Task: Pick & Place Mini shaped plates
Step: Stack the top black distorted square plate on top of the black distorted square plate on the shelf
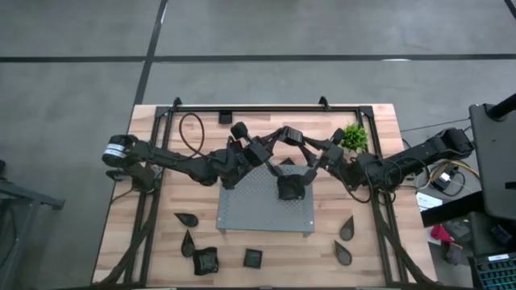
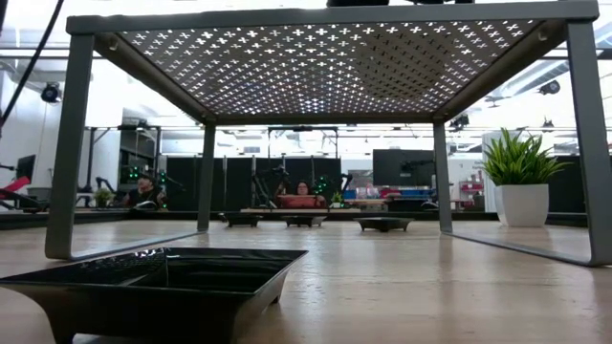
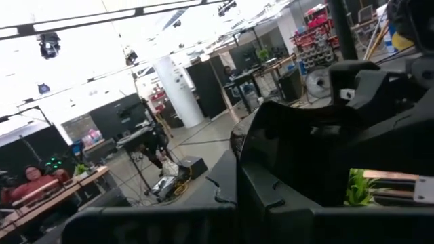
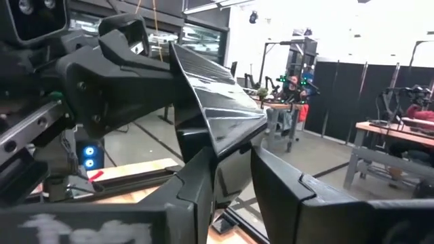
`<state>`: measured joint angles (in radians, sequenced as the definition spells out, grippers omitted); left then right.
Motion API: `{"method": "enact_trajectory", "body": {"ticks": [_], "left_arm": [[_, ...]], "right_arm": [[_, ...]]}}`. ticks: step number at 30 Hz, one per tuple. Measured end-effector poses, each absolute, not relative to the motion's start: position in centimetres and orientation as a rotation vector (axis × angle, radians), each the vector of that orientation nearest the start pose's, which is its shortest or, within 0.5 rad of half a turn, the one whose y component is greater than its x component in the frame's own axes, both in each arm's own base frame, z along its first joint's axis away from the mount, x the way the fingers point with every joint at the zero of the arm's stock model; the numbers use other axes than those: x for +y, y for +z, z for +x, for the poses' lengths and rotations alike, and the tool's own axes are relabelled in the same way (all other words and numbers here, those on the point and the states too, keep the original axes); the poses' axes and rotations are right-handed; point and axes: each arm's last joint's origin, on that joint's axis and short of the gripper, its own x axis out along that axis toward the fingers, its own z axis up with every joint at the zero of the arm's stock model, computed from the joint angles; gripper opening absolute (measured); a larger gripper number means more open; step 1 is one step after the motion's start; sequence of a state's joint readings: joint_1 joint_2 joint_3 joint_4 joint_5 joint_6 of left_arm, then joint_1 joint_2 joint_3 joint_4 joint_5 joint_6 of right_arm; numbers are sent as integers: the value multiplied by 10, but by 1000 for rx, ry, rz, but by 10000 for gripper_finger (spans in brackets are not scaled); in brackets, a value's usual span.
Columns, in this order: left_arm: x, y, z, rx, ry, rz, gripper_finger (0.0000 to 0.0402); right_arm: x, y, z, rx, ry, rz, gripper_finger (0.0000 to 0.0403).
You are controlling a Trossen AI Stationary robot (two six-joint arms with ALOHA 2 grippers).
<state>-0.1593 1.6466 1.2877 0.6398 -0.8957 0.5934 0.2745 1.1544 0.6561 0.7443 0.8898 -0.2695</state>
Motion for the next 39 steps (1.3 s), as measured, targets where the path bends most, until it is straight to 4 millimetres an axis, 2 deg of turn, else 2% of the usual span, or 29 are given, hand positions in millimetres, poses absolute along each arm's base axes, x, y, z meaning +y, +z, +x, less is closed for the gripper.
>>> {"method": "enact_trajectory", "body": {"ticks": [15,22,30,34,39], "left_arm": [[-38,365,370,-50,799,405,0],[-42,365,369,-52,788,403,0],[-44,363,369,-37,779,408,1],[-45,363,370,-36,769,412,18],[-46,362,370,-33,759,416,67]], "right_arm": [[44,302,238,-117,-635,-142,47],[44,303,238,-112,-638,-166,13],[44,303,238,-109,-640,-169,9],[43,304,237,-108,-644,-170,9],[42,306,235,-111,-647,-170,8]]}}
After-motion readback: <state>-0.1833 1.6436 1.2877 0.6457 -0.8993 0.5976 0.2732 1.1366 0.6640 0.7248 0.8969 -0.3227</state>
